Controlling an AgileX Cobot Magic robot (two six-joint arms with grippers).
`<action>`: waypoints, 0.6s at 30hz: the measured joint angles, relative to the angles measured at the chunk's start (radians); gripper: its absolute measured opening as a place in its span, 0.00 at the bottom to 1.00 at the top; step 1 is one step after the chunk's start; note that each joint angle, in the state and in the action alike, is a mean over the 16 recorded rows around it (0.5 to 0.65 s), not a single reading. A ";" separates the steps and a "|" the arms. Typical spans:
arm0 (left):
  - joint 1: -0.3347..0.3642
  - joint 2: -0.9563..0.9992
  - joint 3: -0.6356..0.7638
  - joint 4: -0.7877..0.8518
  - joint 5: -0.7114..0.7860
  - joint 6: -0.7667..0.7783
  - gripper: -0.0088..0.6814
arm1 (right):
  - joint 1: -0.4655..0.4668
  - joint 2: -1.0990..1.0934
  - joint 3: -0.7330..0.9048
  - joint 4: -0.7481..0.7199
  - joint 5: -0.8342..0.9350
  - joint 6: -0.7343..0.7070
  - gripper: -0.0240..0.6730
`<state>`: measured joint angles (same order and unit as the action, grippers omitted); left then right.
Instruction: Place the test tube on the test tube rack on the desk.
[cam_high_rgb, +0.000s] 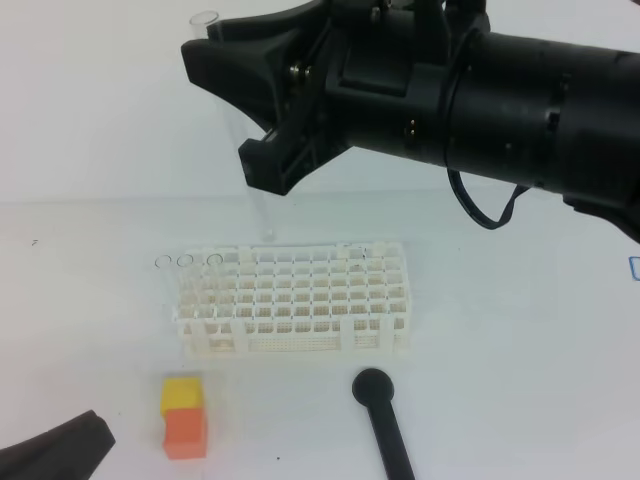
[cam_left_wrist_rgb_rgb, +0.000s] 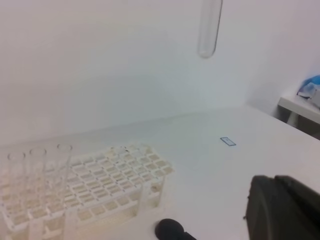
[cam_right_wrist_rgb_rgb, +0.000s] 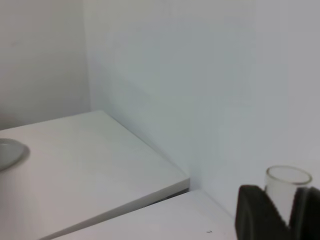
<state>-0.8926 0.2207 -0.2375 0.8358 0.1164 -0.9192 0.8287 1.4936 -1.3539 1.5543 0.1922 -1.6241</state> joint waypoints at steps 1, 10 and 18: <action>0.000 0.000 0.001 0.000 -0.001 0.000 0.01 | 0.000 0.000 0.000 0.000 0.000 -0.004 0.22; 0.000 0.000 0.003 0.002 0.002 -0.001 0.01 | 0.000 0.000 0.000 0.000 -0.004 -0.044 0.22; 0.000 -0.001 0.026 -0.071 0.006 0.003 0.01 | 0.000 0.000 0.000 0.001 -0.005 -0.061 0.22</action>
<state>-0.8926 0.2197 -0.2118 0.7647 0.1228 -0.9162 0.8287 1.4936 -1.3539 1.5554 0.1875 -1.6850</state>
